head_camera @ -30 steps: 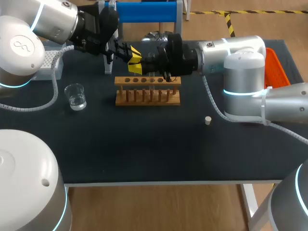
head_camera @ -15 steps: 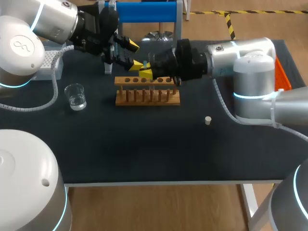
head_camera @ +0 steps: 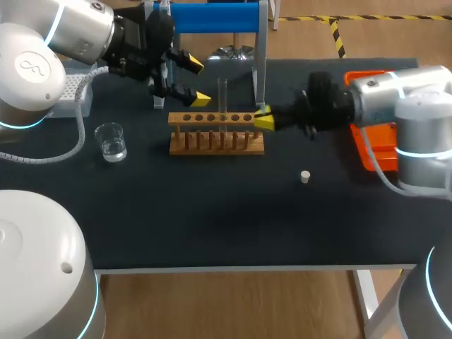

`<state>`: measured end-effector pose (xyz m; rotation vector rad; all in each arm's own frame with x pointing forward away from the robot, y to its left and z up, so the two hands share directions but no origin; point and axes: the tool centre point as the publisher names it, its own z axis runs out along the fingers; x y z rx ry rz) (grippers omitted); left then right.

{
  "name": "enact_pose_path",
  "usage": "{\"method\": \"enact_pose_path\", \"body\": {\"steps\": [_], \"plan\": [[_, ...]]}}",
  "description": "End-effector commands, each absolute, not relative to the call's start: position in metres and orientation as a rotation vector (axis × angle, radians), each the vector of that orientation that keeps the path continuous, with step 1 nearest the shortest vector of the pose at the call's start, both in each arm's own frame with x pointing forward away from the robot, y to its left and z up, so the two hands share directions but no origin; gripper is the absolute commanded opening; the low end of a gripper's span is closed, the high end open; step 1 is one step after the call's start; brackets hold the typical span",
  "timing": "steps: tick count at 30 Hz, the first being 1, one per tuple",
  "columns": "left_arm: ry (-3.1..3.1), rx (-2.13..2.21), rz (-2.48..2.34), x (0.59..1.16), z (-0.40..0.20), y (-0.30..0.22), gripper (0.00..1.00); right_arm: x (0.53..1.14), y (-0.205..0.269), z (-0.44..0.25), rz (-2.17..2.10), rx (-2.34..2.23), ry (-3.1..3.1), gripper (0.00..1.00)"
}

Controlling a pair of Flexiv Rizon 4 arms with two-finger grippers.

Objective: Invert the test tube, pick up the pipette, mount the tip to pipette, aspirate from beaker and dispense into the tube, eject the tip, return the pipette, and cap with the stopper.

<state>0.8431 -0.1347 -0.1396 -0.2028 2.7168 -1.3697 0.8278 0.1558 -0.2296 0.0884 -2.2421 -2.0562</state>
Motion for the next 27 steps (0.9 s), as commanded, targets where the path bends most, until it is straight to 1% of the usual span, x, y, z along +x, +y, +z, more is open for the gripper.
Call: {"method": "enact_pose_path", "body": {"steps": [1,9,14,27], "plan": [[2.723,-0.203,-1.366,0.843,-0.138,-0.134,1.00,0.821,0.103,-0.235,-2.069,0.051,-2.252,0.00],[2.723,-0.203,-1.366,0.843,-0.138,-0.134,1.00,0.814,0.059,-0.243,-2.122,-0.023,-2.244,0.00],[2.723,-0.203,-1.366,0.843,-0.138,-0.134,1.00,0.812,0.046,-0.249,-2.143,-0.063,-2.225,0.00],[2.723,-0.203,-1.366,0.843,-0.138,-0.134,1.00,0.807,0.037,-0.253,-2.122,-0.068,-2.230,0.00]]}}
